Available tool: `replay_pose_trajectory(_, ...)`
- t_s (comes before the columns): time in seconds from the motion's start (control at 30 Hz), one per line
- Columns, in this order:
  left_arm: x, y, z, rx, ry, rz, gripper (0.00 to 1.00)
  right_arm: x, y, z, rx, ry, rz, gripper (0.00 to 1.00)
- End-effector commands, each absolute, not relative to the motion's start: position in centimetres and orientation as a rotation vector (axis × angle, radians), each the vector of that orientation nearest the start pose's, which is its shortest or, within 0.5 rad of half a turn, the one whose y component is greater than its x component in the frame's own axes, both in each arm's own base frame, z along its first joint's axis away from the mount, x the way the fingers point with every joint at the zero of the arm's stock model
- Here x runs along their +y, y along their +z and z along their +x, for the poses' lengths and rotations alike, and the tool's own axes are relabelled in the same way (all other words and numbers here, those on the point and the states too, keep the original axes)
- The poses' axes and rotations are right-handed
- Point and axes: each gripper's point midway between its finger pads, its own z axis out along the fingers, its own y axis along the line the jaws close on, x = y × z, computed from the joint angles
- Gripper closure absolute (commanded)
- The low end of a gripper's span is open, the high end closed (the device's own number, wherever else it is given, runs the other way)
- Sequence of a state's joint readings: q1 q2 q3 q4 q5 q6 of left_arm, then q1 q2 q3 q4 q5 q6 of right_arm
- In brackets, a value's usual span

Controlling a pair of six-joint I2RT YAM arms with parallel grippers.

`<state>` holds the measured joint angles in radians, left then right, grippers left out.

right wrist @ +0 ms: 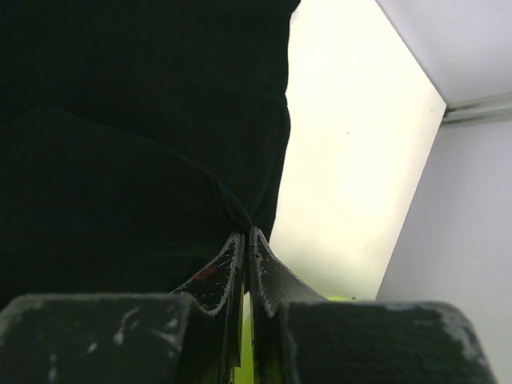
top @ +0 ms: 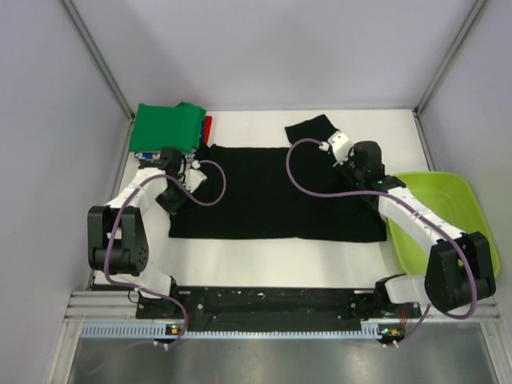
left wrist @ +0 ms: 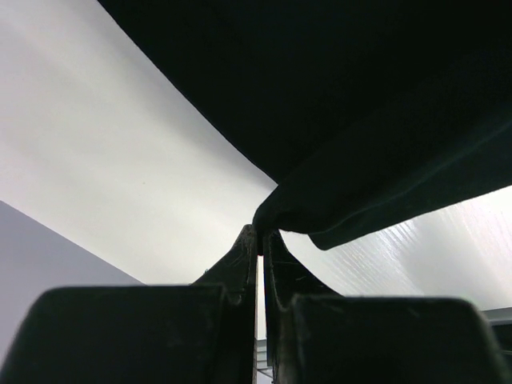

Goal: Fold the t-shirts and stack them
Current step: Fold the flattened tshirt in 1/3 of the way

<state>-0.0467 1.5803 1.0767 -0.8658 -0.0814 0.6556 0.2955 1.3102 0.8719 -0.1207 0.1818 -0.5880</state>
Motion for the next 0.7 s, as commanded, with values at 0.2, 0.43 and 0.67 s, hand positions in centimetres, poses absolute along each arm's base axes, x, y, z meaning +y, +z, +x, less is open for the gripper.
replay_pose_trajectory(0.2,2.8,7.5,31.1,2.748,0.267,0.884,1.0,5.2,19.0,41.8,1.891,-0.425,-0.769,1.0)
replay_pose_trajectory(0.43,2.5,7.8,32.7,2.704,0.256,0.861,1.0,4.9,18.6,43.0,1.899,-0.414,-0.751,1.0)
replay_pose_trajectory(0.67,3.0,9.4,36.5,2.618,0.333,0.804,0.64,3.0,18.1,45.5,2.045,-0.482,-0.447,0.65)
